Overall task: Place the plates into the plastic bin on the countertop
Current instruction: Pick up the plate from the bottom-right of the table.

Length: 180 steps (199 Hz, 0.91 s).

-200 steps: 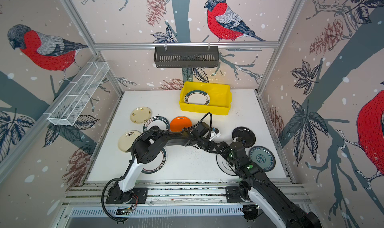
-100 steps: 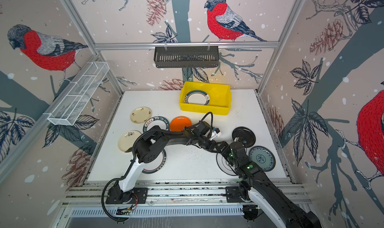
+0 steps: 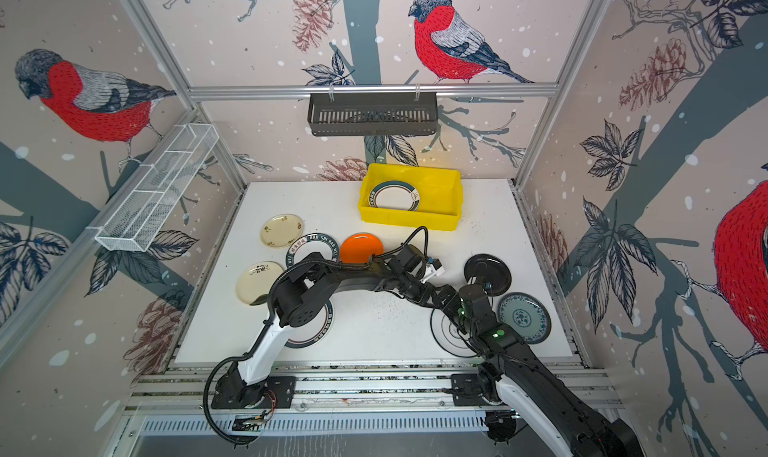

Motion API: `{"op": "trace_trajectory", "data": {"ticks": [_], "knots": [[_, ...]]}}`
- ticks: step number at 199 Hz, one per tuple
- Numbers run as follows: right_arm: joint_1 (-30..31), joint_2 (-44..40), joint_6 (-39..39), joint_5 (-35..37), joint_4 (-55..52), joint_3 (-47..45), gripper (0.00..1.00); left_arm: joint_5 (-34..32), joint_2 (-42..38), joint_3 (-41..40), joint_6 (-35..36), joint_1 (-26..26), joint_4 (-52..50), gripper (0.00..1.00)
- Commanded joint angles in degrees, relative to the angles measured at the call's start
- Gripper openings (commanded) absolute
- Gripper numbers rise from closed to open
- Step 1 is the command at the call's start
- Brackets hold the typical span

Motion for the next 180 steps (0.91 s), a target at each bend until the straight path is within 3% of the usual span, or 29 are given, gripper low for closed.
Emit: {"op": "trace_trajectory", "data": {"ticks": [1,82,132,180], "knots": [[0.3,-0.6,-0.7,-2.6,3.0,0.5,0.99,-3.6,-0.7,-0.4,3.7,-0.3,-4.1,0.05],[0.4,-3.2,-2.6,-2.1,1.4,1.9,0.99,-5.7,-5.6,-7.1,0.2,4.4,4.3,0.0],[0.4,-2.3,-6.6,-6.0,6.0,4.9,0.99,-2.1,-9.5,-11.5,-5.2,9.7,12.9,0.0],[0.2,-1.7,-9.3,-9.0,9.5,7.9,0.99,-3.1,-15.0,-9.8,-2.4,15.2,10.0,0.0]]}}
